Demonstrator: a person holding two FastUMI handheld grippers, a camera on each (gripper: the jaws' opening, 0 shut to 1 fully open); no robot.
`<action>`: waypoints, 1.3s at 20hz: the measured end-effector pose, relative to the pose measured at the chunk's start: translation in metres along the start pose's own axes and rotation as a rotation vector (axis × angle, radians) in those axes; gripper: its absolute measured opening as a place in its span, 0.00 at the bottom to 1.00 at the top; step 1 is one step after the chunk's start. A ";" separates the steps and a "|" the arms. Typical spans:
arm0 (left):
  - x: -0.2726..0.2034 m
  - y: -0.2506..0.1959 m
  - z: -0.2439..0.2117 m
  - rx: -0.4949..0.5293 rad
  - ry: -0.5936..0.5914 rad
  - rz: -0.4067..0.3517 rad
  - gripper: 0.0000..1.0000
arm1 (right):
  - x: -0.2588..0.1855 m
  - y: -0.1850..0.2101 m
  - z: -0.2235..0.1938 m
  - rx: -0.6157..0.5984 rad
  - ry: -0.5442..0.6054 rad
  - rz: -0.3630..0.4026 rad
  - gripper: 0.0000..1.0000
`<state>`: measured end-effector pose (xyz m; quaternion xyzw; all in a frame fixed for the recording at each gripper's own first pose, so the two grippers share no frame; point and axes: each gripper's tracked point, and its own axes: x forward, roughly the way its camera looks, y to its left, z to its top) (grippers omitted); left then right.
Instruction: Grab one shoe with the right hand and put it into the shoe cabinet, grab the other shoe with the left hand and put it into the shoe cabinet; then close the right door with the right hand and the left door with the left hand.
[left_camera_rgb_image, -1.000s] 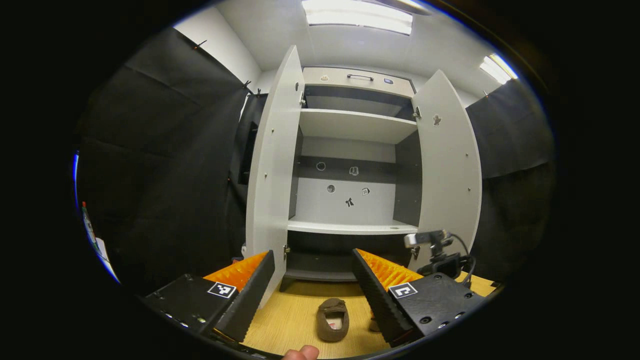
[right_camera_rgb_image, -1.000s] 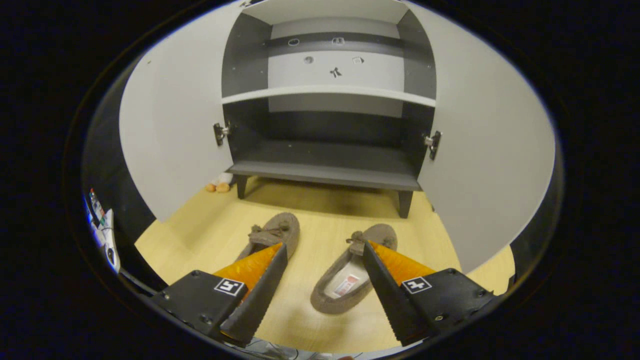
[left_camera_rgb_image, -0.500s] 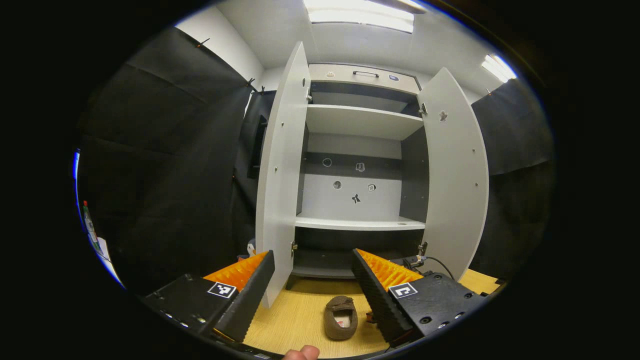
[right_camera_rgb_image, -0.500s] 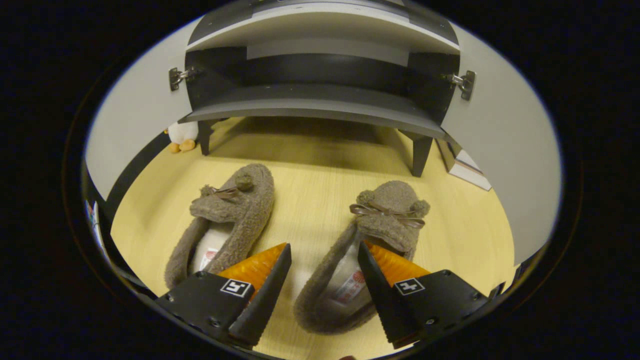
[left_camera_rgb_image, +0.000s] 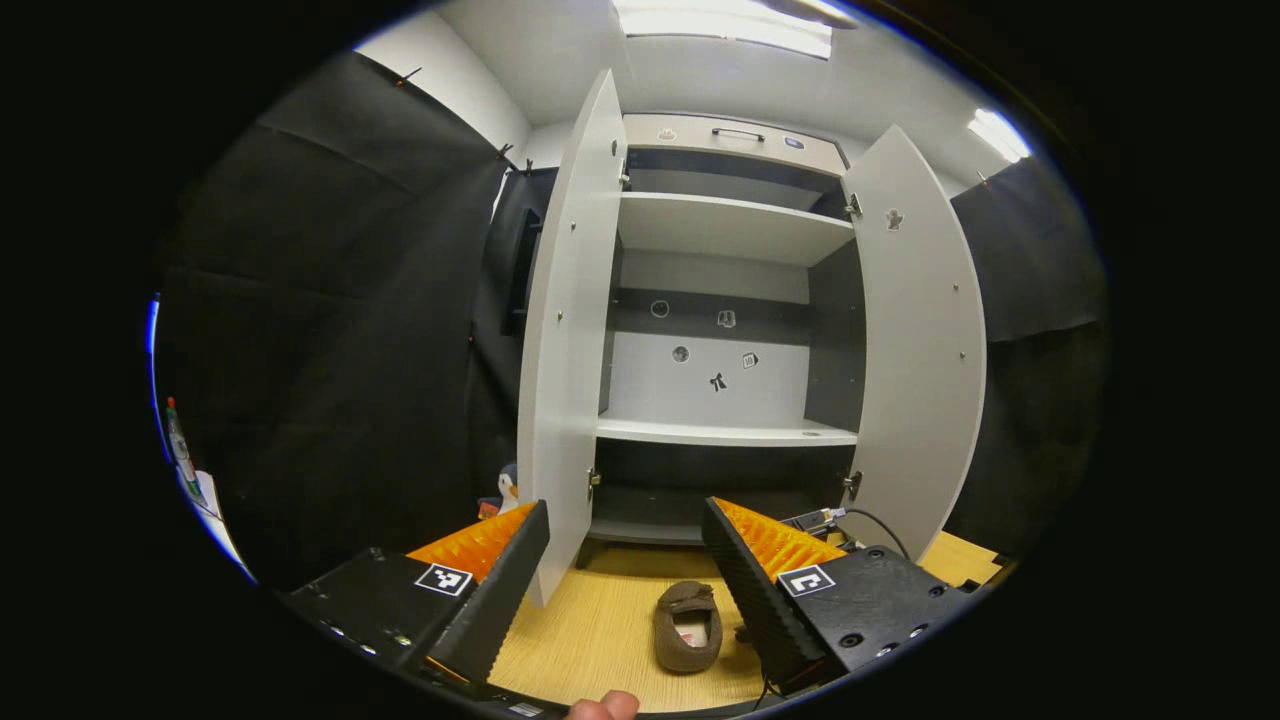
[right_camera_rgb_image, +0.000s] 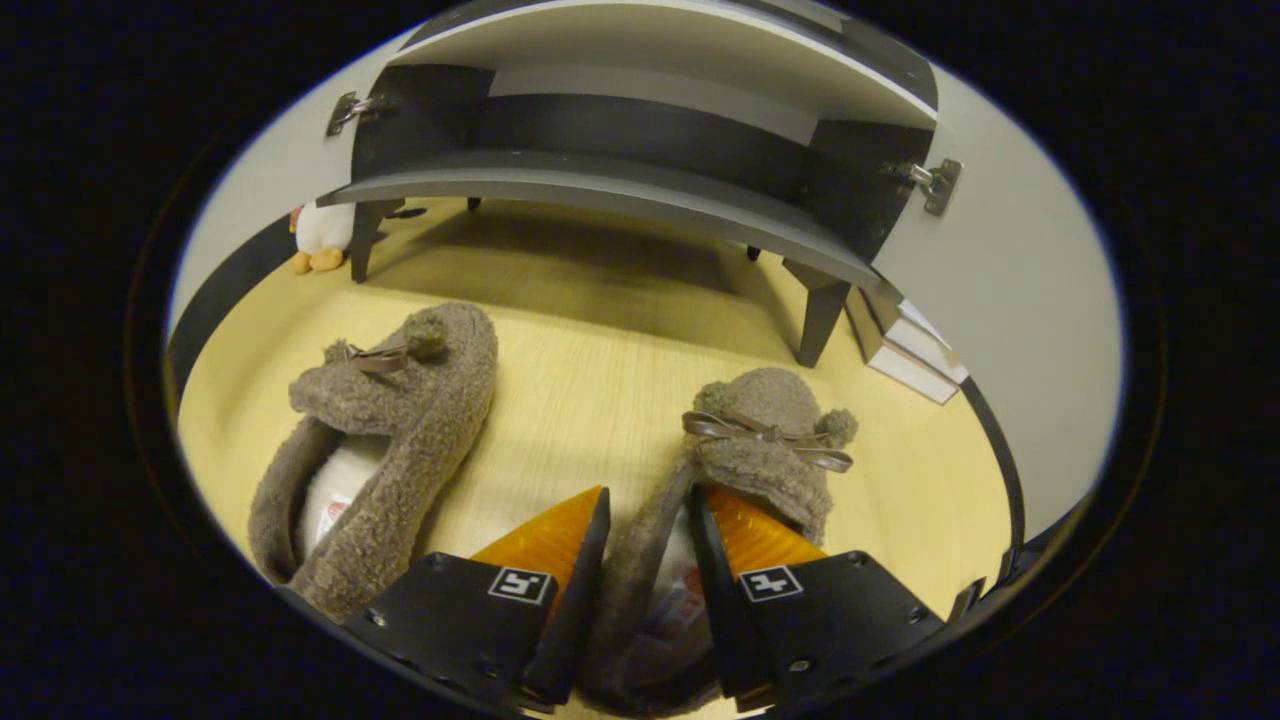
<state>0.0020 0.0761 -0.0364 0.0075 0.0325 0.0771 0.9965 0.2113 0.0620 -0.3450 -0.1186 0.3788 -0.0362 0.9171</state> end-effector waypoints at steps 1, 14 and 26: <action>0.001 0.001 0.000 0.000 -0.001 0.001 0.95 | -0.004 -0.002 0.003 0.011 -0.009 -0.002 0.46; 0.002 -0.020 -0.009 0.005 0.013 -0.046 0.95 | -0.061 -0.009 0.006 -0.093 -0.261 0.168 0.06; 0.001 -0.053 -0.008 0.015 -0.004 -0.121 0.95 | -0.201 -0.063 0.109 -0.049 -0.518 0.155 0.06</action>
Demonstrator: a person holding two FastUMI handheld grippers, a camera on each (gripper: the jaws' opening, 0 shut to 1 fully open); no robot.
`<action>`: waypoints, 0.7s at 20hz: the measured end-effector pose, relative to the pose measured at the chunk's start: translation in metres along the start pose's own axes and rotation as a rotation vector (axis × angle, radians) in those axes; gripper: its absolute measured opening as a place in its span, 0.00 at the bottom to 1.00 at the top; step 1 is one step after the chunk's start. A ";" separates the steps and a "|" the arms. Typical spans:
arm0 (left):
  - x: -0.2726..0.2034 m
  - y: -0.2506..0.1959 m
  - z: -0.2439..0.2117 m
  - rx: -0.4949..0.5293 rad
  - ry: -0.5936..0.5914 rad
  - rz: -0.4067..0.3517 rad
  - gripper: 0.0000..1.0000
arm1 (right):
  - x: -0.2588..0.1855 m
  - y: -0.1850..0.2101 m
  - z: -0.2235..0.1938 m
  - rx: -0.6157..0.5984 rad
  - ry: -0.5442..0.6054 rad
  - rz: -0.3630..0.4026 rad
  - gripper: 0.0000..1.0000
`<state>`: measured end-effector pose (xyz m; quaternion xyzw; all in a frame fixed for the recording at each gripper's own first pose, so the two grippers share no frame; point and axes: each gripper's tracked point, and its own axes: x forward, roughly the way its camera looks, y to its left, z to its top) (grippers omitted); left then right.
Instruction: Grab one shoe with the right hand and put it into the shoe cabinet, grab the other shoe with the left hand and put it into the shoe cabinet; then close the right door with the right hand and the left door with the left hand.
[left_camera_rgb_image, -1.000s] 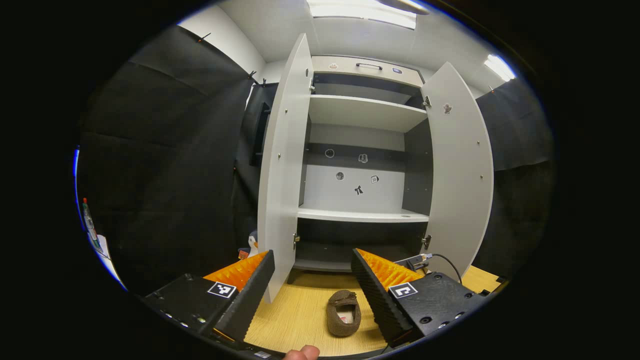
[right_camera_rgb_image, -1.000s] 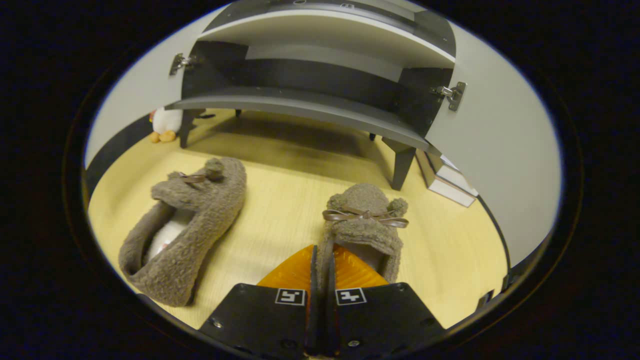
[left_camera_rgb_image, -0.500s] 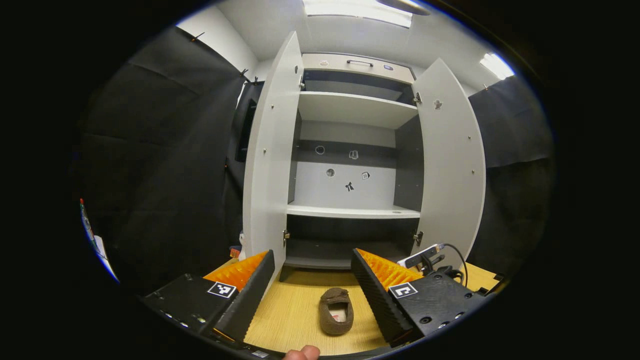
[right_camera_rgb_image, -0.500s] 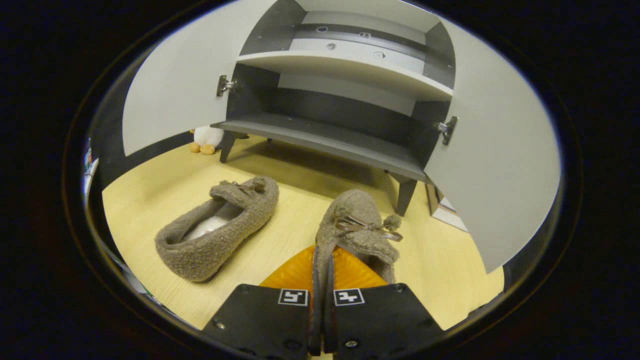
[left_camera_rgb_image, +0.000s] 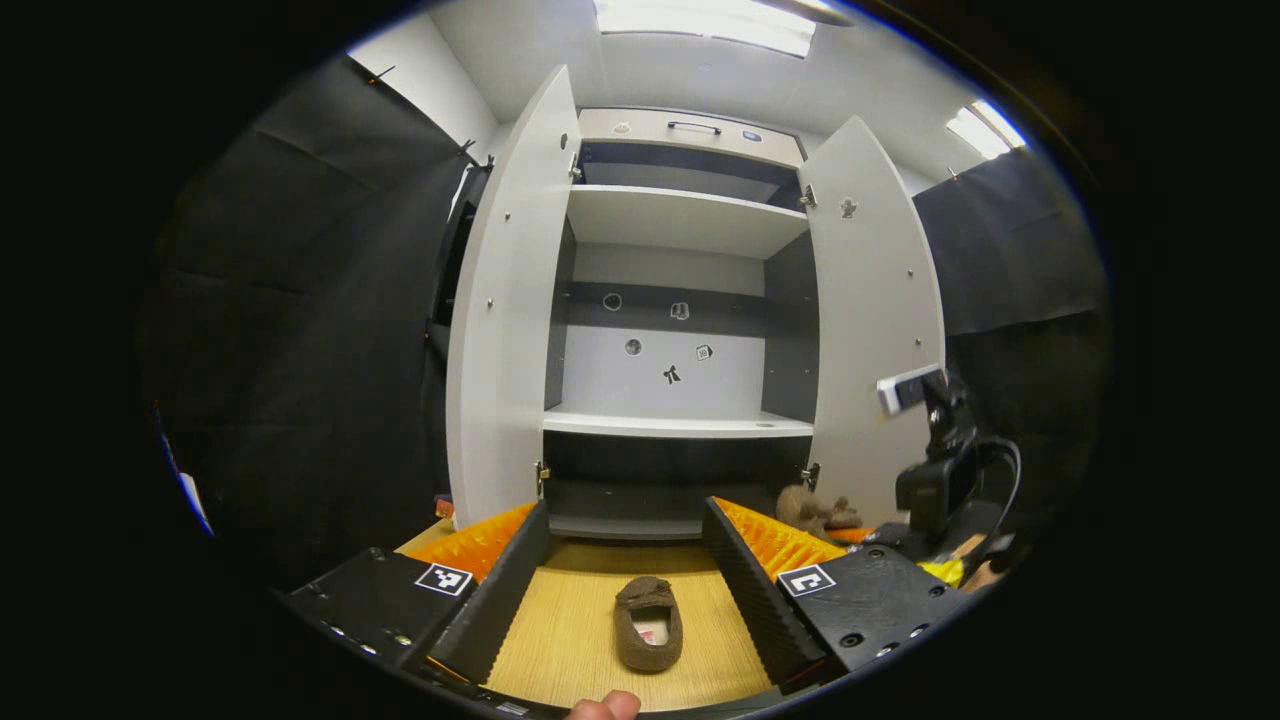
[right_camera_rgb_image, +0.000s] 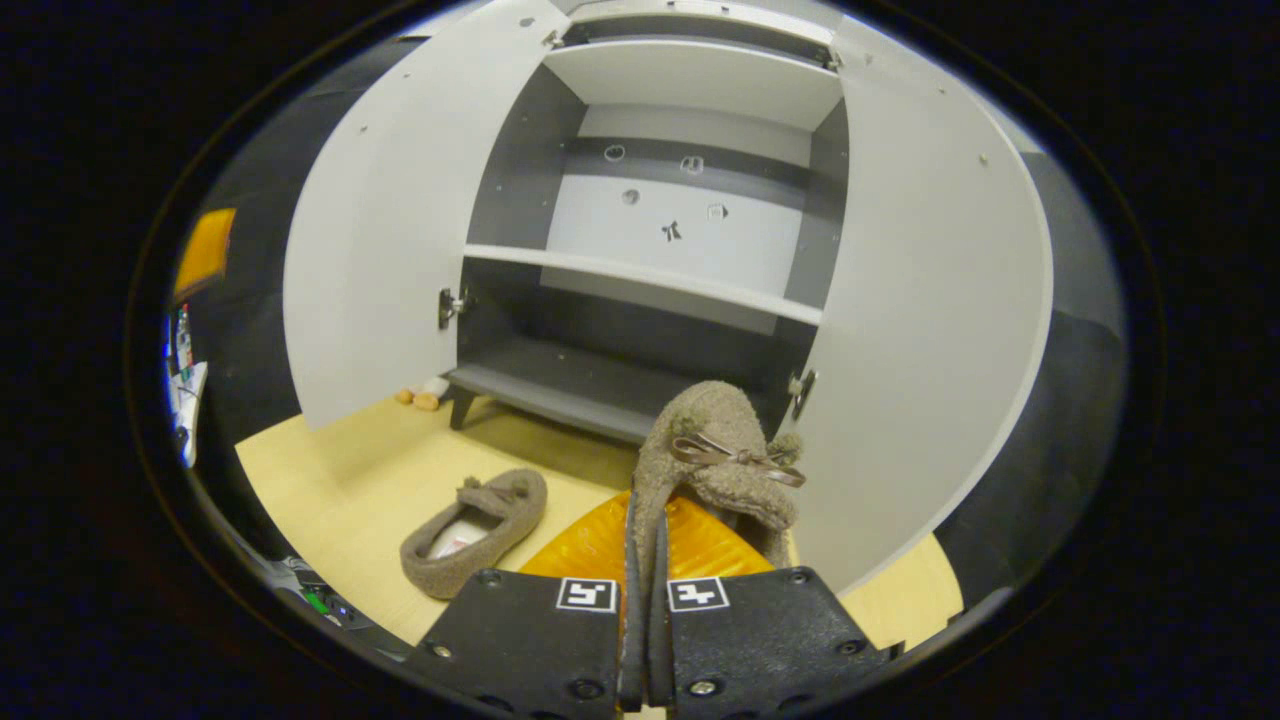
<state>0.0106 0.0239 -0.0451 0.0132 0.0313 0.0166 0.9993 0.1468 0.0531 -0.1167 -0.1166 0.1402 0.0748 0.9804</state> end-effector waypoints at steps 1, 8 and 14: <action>0.001 -0.001 0.001 0.001 -0.004 -0.005 0.95 | 0.000 -0.005 0.021 -0.005 -0.016 -0.009 0.06; 0.000 -0.007 0.001 0.008 -0.010 -0.020 0.95 | 0.050 -0.019 0.173 0.002 -0.067 0.041 0.06; 0.004 -0.003 -0.002 -0.020 0.005 0.005 0.95 | 0.174 -0.035 0.236 -0.046 0.046 -0.007 0.06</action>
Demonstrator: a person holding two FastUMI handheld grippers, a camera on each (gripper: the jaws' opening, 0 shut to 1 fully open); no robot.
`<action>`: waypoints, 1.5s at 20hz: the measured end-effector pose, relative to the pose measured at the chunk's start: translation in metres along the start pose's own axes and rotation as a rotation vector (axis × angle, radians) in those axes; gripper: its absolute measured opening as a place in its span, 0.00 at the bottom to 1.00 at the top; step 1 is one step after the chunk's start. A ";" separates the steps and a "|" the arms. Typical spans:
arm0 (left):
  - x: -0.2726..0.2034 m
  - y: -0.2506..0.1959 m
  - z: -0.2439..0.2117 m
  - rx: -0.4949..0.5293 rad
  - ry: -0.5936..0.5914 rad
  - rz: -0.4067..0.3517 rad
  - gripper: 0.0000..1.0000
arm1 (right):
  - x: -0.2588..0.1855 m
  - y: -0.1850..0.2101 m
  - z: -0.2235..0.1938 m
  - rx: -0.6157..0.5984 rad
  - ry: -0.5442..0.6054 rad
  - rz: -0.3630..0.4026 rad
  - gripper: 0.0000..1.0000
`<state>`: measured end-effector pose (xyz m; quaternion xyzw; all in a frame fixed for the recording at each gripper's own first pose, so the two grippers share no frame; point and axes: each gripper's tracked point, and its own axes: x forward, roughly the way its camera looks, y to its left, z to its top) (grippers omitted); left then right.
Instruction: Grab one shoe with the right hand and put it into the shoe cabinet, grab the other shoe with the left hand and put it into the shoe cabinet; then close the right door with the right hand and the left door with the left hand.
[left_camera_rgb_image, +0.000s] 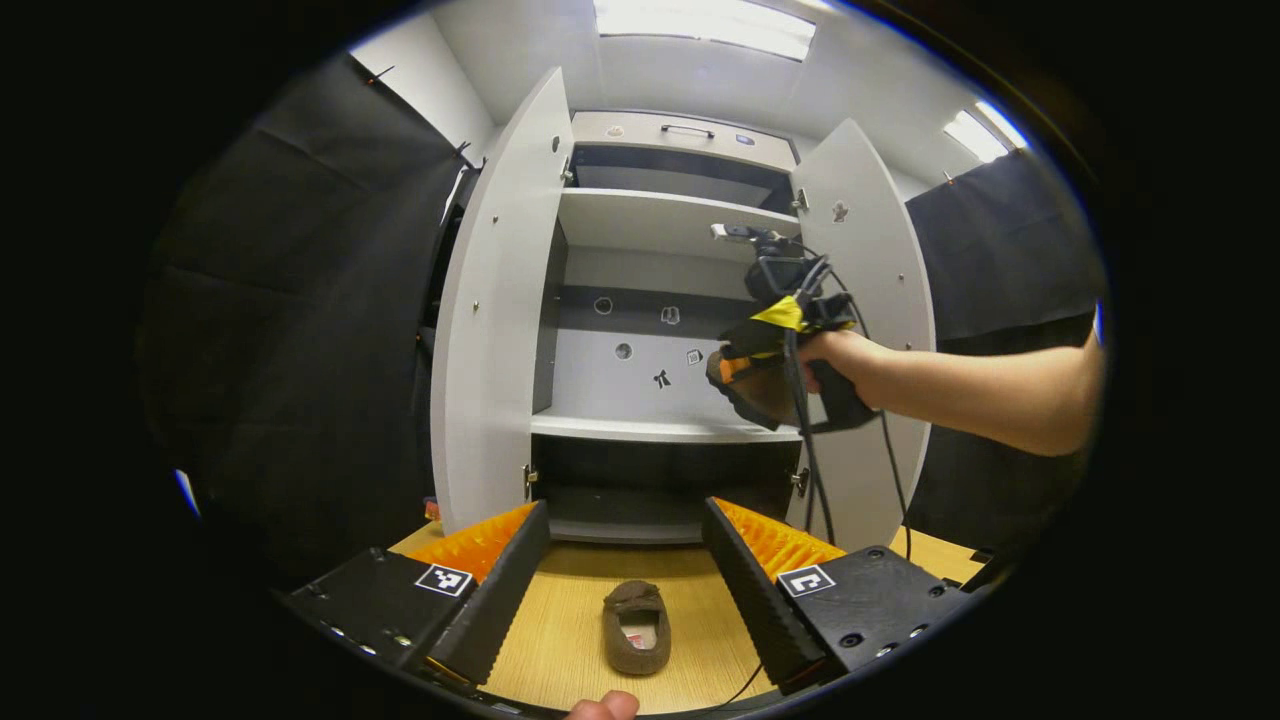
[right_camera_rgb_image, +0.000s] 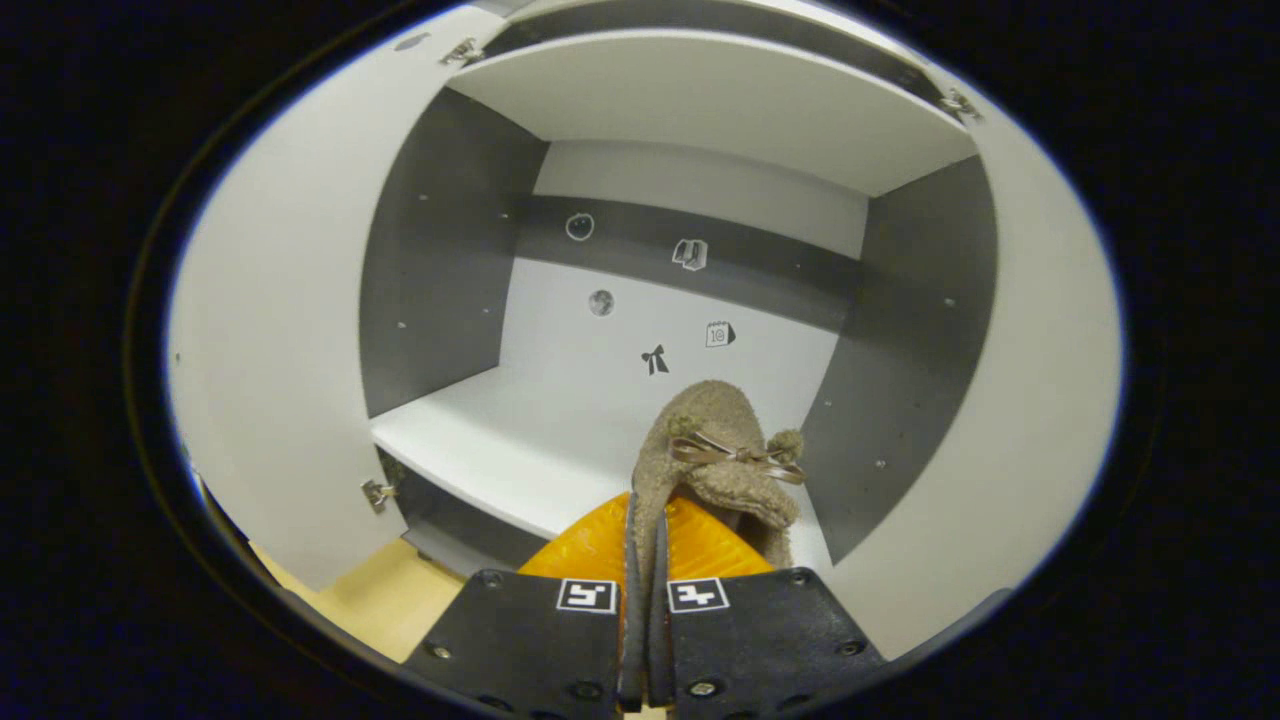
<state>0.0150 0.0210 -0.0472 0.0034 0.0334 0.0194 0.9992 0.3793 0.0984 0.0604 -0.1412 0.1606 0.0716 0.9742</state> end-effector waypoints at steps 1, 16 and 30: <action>0.002 0.001 0.001 -0.008 0.000 0.003 0.95 | 0.020 -0.003 0.001 -0.009 0.031 -0.013 0.06; 0.015 0.021 0.006 -0.006 -0.014 0.035 0.95 | 0.112 0.007 -0.019 0.081 0.275 -0.084 0.08; 0.019 0.009 0.011 -0.013 -0.035 -0.019 0.95 | 0.003 -0.002 0.034 0.218 0.033 0.032 0.58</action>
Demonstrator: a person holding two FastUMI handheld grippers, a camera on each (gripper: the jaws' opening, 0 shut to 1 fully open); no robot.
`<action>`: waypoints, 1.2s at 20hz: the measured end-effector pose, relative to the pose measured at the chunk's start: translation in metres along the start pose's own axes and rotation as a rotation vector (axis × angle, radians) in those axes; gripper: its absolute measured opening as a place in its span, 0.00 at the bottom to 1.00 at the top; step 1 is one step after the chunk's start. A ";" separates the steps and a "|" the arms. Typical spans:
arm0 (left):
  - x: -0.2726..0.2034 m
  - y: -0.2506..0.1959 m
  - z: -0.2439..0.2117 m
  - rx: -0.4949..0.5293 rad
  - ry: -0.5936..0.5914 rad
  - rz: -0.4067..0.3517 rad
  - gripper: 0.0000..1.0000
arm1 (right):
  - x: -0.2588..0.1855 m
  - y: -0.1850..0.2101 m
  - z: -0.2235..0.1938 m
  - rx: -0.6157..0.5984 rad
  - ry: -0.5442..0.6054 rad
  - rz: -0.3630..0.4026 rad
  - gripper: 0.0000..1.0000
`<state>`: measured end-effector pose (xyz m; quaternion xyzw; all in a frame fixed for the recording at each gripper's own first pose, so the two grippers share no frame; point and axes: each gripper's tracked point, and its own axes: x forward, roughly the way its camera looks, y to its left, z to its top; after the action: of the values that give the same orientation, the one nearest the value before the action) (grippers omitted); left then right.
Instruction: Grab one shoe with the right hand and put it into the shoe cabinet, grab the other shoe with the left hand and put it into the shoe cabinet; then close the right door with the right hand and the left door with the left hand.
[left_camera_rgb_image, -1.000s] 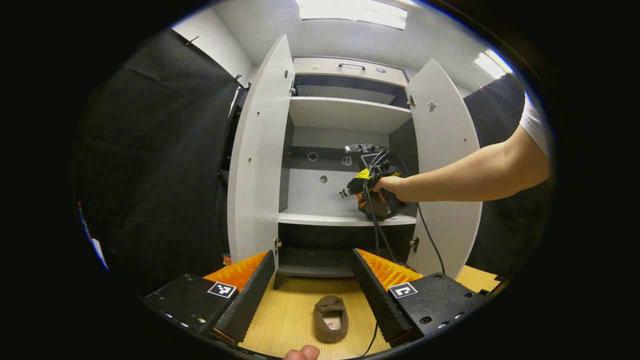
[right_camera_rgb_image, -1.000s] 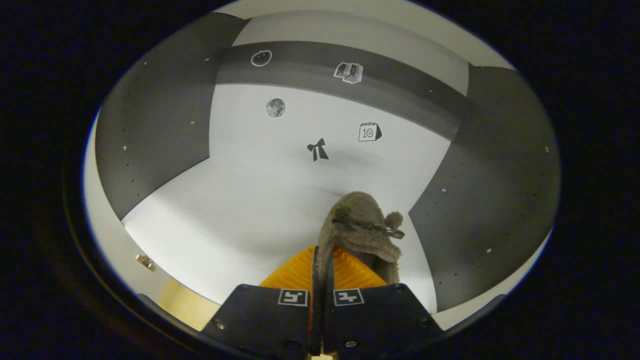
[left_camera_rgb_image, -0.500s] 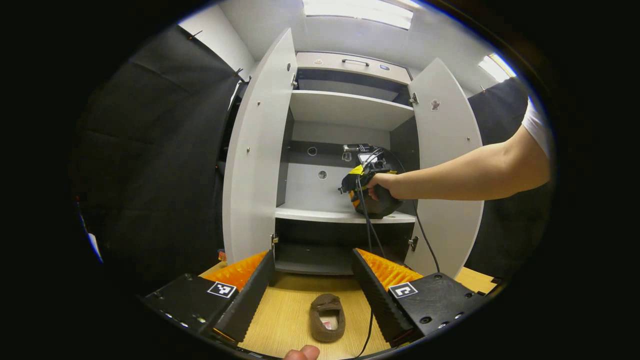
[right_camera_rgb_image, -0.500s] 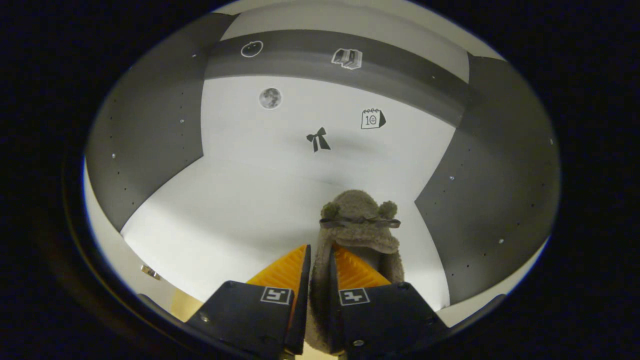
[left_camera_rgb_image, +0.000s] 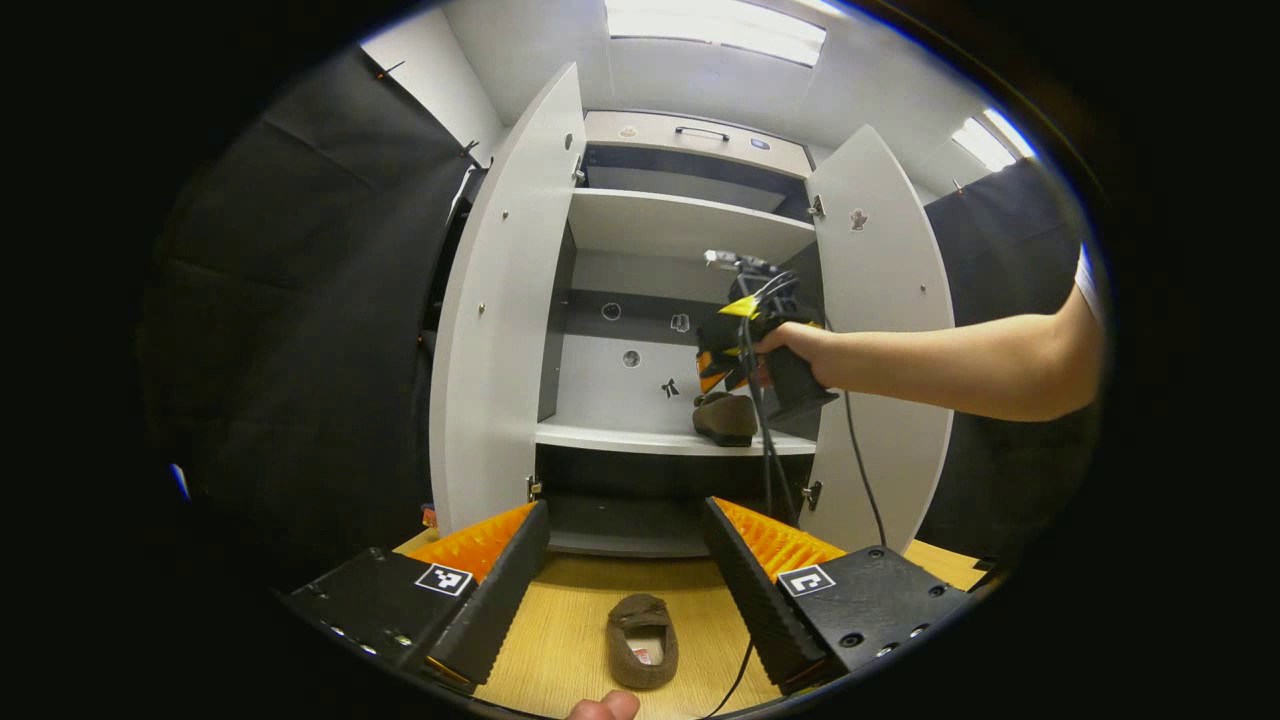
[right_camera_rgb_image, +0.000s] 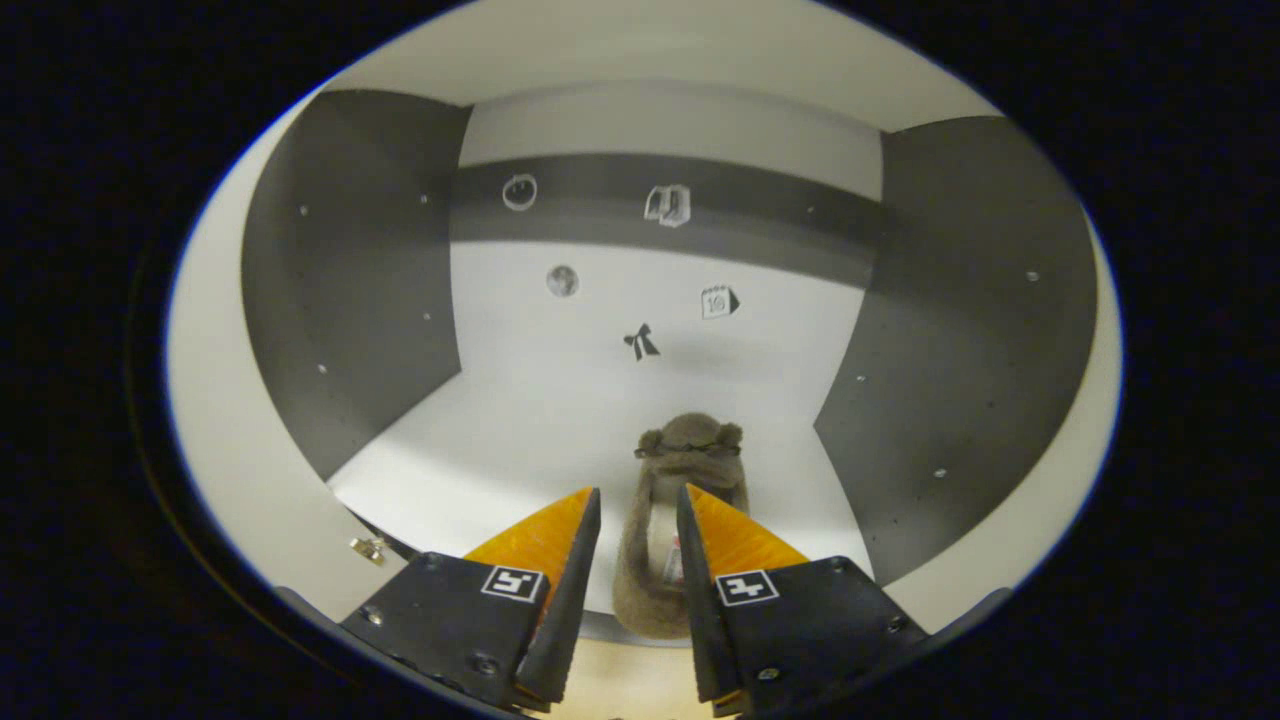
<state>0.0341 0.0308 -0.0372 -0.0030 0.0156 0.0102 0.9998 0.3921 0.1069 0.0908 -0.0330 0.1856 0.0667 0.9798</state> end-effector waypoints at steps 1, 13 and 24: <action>0.000 -0.001 0.001 0.000 -0.003 -0.003 0.95 | -0.019 -0.002 0.002 0.026 -0.039 0.013 0.54; -0.002 -0.005 -0.009 -0.011 0.001 -0.030 0.95 | -0.209 -0.031 -0.086 -0.043 -0.344 -0.042 0.65; -0.020 -0.011 -0.022 -0.016 0.053 0.002 0.95 | -0.268 -0.053 -0.267 0.053 -0.374 -0.162 0.75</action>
<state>0.0138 0.0194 -0.0581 -0.0111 0.0419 0.0112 0.9990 0.0563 -0.0009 -0.0565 -0.0093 -0.0012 -0.0124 0.9999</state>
